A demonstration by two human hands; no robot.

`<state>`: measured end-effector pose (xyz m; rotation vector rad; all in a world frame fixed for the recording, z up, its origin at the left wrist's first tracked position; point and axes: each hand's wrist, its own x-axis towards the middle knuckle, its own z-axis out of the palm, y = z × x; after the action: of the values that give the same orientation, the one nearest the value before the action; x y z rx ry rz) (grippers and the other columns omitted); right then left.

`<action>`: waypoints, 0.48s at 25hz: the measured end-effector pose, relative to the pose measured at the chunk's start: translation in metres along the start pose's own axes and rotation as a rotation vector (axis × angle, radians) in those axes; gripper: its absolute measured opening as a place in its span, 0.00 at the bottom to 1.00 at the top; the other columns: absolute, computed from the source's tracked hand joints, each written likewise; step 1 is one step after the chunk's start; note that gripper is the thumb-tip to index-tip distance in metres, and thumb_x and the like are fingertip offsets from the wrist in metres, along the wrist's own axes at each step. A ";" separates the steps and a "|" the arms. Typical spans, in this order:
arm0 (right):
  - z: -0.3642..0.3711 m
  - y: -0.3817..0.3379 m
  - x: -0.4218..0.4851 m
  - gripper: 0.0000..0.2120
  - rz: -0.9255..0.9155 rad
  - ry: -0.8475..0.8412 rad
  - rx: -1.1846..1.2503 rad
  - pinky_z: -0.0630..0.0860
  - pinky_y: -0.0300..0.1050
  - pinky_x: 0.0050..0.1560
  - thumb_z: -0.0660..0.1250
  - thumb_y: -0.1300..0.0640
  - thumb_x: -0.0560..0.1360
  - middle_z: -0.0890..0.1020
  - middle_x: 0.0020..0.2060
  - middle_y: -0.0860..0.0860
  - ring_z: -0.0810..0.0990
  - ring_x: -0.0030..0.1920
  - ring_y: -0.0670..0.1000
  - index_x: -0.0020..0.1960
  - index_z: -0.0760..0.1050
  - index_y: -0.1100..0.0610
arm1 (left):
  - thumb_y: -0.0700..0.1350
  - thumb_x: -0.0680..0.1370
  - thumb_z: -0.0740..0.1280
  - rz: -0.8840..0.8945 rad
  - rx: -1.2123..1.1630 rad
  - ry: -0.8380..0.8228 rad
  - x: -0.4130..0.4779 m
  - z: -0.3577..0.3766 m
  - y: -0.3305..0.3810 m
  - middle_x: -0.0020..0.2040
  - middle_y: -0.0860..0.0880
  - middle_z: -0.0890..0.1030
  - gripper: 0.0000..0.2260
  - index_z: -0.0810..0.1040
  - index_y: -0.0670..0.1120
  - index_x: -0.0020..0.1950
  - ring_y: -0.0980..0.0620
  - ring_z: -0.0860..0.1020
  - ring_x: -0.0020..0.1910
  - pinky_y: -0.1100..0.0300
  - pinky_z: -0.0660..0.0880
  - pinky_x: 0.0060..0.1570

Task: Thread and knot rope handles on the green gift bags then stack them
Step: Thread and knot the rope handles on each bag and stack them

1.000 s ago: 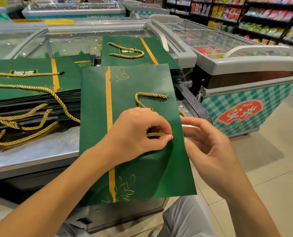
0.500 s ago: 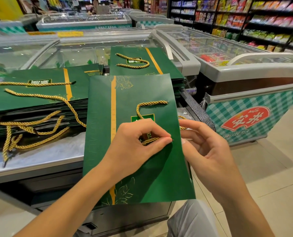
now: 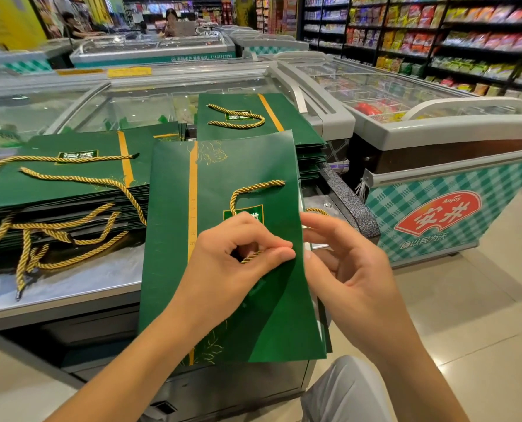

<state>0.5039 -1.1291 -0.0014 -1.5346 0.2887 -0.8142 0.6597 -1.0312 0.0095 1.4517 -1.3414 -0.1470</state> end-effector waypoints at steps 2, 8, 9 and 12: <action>-0.001 0.002 0.000 0.19 -0.015 -0.041 -0.031 0.80 0.71 0.50 0.64 0.68 0.82 0.83 0.59 0.53 0.84 0.53 0.60 0.68 0.76 0.52 | 0.48 0.73 0.74 -0.084 -0.078 -0.054 0.001 -0.002 0.002 0.39 0.49 0.80 0.06 0.83 0.49 0.49 0.53 0.76 0.37 0.61 0.73 0.39; 0.000 0.002 0.003 0.20 -0.026 -0.051 -0.117 0.81 0.58 0.54 0.65 0.59 0.78 0.84 0.54 0.48 0.83 0.51 0.52 0.69 0.77 0.48 | 0.44 0.79 0.68 -0.031 -0.039 -0.311 0.008 -0.014 0.002 0.43 0.48 0.77 0.24 0.71 0.60 0.73 0.46 0.77 0.45 0.50 0.76 0.53; 0.001 0.001 0.003 0.20 -0.025 -0.049 -0.126 0.81 0.59 0.54 0.65 0.59 0.78 0.84 0.53 0.47 0.83 0.51 0.52 0.68 0.78 0.48 | 0.44 0.79 0.68 -0.020 -0.041 -0.307 0.010 -0.015 0.002 0.43 0.49 0.78 0.22 0.72 0.59 0.71 0.45 0.78 0.46 0.49 0.76 0.53; 0.001 0.003 0.004 0.18 -0.002 -0.037 -0.092 0.81 0.62 0.54 0.66 0.59 0.76 0.85 0.49 0.49 0.84 0.49 0.54 0.64 0.81 0.47 | 0.43 0.78 0.69 0.010 -0.013 -0.312 0.009 -0.018 0.001 0.44 0.50 0.80 0.18 0.76 0.57 0.66 0.45 0.80 0.47 0.49 0.78 0.54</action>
<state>0.5082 -1.1317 -0.0033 -1.6338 0.3013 -0.7824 0.6748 -1.0274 0.0220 1.4521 -1.5945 -0.3877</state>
